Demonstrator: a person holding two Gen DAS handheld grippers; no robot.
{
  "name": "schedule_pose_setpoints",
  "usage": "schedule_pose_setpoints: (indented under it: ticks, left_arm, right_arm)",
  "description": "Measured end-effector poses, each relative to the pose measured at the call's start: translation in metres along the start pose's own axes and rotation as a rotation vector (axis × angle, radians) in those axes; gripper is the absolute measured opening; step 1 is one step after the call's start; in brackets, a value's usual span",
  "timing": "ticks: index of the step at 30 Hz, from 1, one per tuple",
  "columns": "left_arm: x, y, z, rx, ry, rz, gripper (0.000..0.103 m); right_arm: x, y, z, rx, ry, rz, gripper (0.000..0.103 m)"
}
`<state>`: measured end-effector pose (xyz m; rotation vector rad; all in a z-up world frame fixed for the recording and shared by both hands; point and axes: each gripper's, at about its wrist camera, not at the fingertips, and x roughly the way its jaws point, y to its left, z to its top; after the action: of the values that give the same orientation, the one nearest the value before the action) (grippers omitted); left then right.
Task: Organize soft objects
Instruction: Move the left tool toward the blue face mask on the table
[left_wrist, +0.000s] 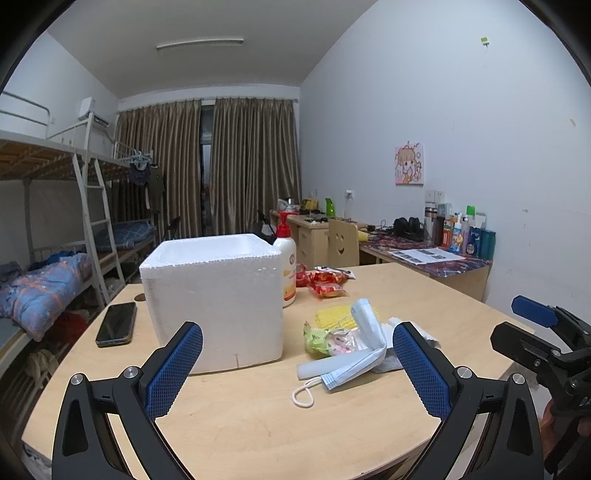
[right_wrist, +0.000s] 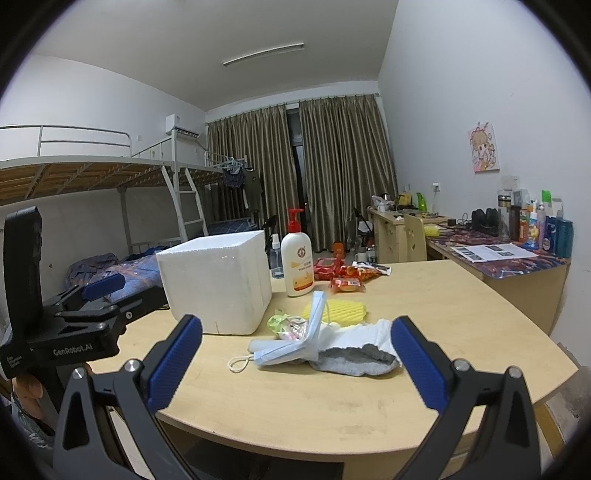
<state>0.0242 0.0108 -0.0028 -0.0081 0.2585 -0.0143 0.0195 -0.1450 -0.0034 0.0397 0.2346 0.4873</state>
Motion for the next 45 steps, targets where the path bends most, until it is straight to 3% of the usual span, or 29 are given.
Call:
schedule_pose_setpoints:
  ticks: [10, 20, 25, 36, 41, 45]
  left_arm:
    - [0.026, 0.004, 0.003, -0.009, 0.043, -0.014, 0.103]
    - [0.076, 0.006, -0.007, -0.025, 0.180, -0.119, 0.103]
    - [0.099, 0.002, -0.014, 0.000, 0.236, -0.143, 0.103]
    - [0.138, -0.023, -0.028, 0.068, 0.367, -0.273, 0.103]
    - [0.150, -0.034, -0.032, 0.108, 0.406, -0.315, 0.096]
    - [0.159, -0.040, -0.035, 0.130, 0.435, -0.336, 0.082]
  right_arm:
    - [0.021, -0.010, 0.004, 0.010, 0.031, 0.002, 0.103]
    - [0.045, -0.039, 0.000, 0.051, 0.108, -0.043, 0.103]
    - [0.061, -0.045, -0.003, 0.055, 0.145, -0.048, 0.103]
    - [0.083, -0.062, -0.010, 0.058, 0.197, -0.056, 0.103]
    - [0.090, -0.070, -0.013, 0.062, 0.211, -0.061, 0.103]
    - [0.093, -0.078, -0.014, 0.076, 0.215, -0.062, 0.103]
